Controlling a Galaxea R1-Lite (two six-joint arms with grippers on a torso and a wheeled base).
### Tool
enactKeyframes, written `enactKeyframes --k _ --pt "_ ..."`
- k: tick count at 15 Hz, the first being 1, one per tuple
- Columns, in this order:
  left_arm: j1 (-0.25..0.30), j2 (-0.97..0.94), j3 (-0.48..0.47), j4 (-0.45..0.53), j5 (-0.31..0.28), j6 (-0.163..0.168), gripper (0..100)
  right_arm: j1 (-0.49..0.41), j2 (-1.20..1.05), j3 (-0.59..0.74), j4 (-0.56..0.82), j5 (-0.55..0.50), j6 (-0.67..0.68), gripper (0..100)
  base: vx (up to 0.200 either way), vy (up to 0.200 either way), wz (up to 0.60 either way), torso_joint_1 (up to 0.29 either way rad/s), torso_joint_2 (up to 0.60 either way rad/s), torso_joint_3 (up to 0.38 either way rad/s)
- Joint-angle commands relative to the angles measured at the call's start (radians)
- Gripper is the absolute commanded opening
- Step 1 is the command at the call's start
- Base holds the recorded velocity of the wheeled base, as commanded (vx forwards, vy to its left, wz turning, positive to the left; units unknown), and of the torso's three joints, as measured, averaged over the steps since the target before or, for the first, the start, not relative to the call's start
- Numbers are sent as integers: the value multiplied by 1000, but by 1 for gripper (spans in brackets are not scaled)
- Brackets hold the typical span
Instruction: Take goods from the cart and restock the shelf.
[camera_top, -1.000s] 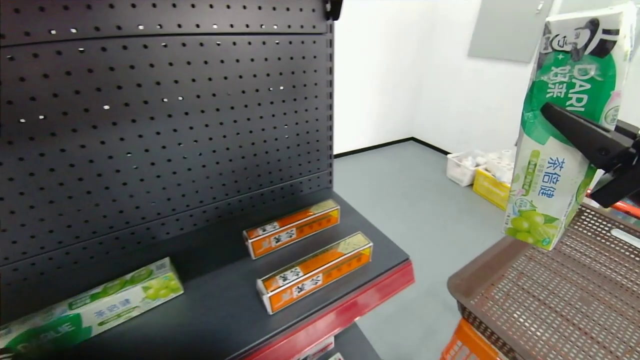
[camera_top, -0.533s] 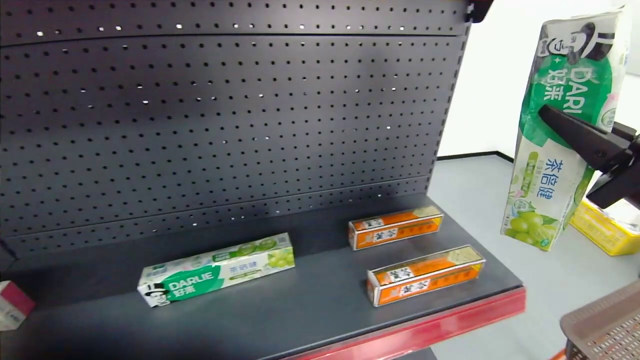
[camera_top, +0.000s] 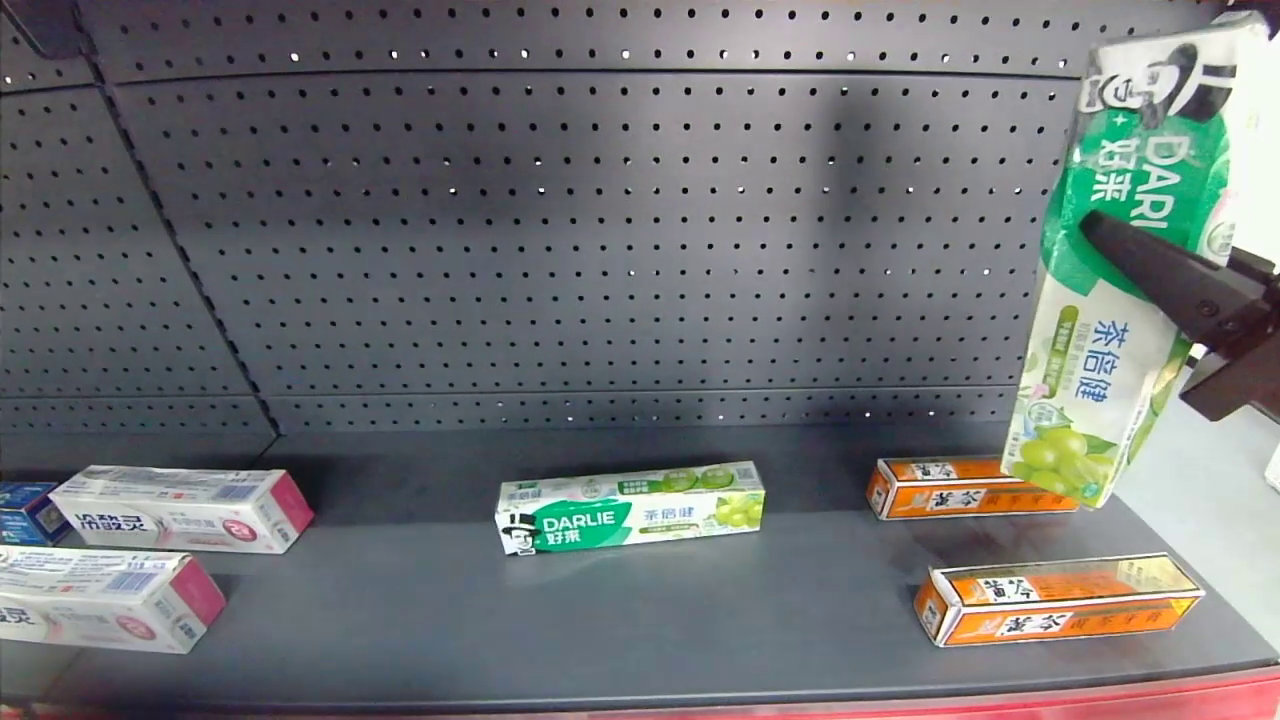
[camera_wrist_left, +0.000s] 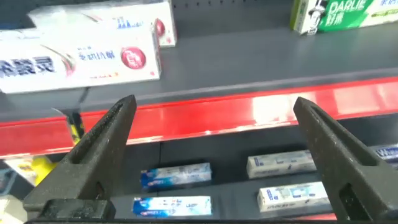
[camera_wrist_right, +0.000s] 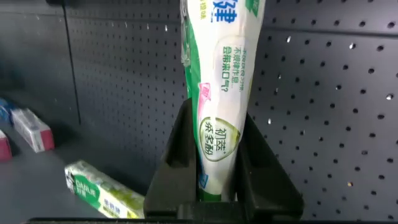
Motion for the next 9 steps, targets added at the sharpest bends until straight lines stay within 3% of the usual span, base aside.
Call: enactKeyframes --k 1,9 --pt "1 0 0 2 0 0 100 11 2 -4 5 4 1 0 0 0 0 0 0 0" --pt "1 0 0 2 0 1 100 73 -31 -9 81 18 0 0 0 0 0 0 0 0"
